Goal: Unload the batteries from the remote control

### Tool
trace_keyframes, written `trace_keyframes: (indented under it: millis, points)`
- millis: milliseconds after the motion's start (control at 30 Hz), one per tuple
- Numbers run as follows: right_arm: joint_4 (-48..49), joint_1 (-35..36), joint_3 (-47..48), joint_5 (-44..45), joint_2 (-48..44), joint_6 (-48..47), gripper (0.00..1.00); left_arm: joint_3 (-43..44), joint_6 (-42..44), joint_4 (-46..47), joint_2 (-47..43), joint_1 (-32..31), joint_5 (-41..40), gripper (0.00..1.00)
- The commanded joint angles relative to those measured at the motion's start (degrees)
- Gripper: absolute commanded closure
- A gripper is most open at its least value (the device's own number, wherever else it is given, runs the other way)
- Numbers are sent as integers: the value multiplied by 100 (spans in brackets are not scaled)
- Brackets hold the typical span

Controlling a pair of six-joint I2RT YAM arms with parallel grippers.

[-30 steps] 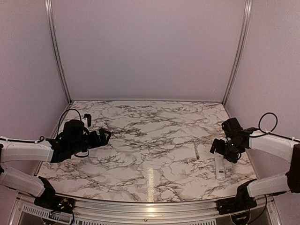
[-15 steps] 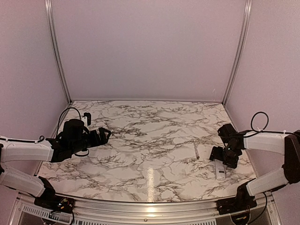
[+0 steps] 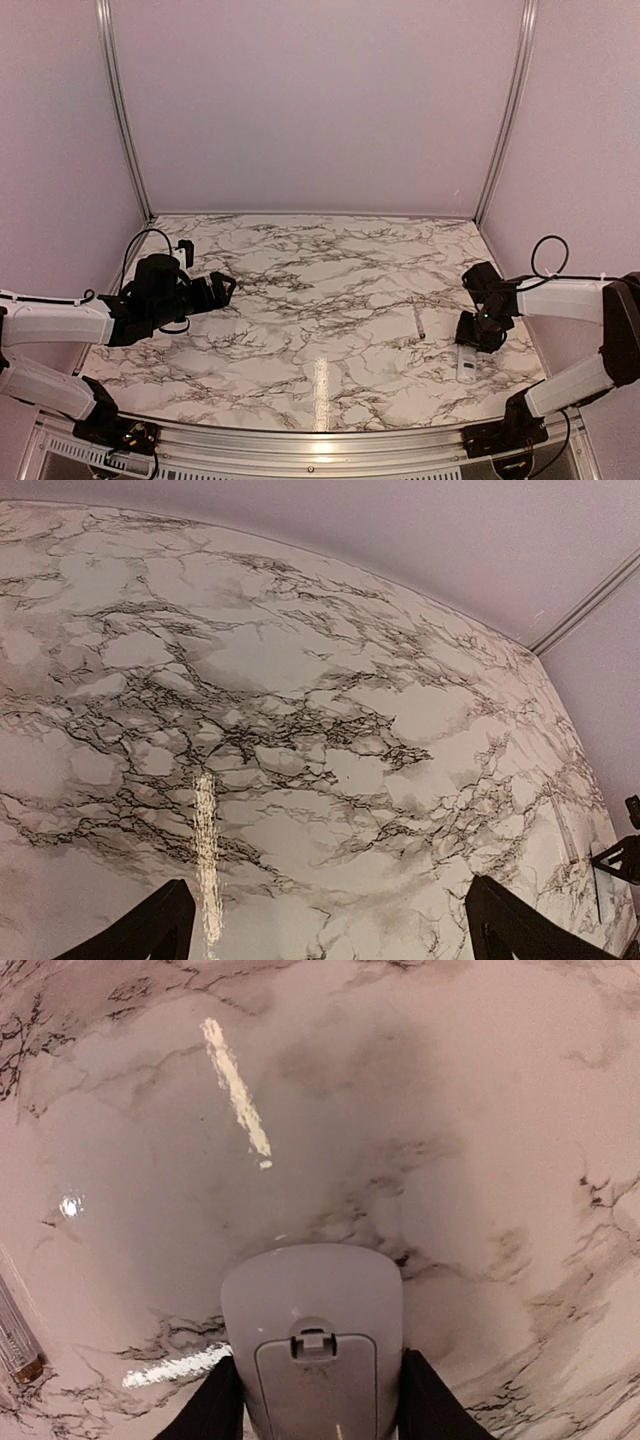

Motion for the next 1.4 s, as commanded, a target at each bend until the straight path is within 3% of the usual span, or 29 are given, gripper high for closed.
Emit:
trace_keyframes:
  millis: [0, 67, 200, 267, 333, 433, 533, 667, 900, 1367]
  points:
    - [187, 125, -56, -658, 284, 126, 60, 101, 98, 68, -6, -27, -102, 1]
    - [185, 134, -64, -694, 290, 236, 68, 112, 93, 92, 41, -27, -56, 1]
    - [204, 132, -71, -788, 244, 418, 67, 121, 95, 113, 67, -27, -3, 1]
    - [205, 133, -41, -785, 214, 444, 58, 110, 100, 104, 50, -27, -3, 1]
    - [205, 129, -2, -781, 194, 402, 43, 92, 105, 104, 15, -27, -4, 1]
    - [192, 130, 37, -774, 265, 350, 41, 83, 110, 104, -39, -27, 5, 1]
    - [269, 134, -14, -974, 367, 332, 49, 64, 113, 95, -85, -27, -3, 1]
    - [372, 134, -122, -1119, 417, 340, 71, 38, 111, 87, -150, -27, 5, 1]
    - [394, 138, -159, -1223, 272, 323, 99, 28, 126, 91, -216, -27, 58, 1]
    - [311, 142, 241, -1563, -484, 643, 100, -66, 150, 271, -249, -27, 197, 1]
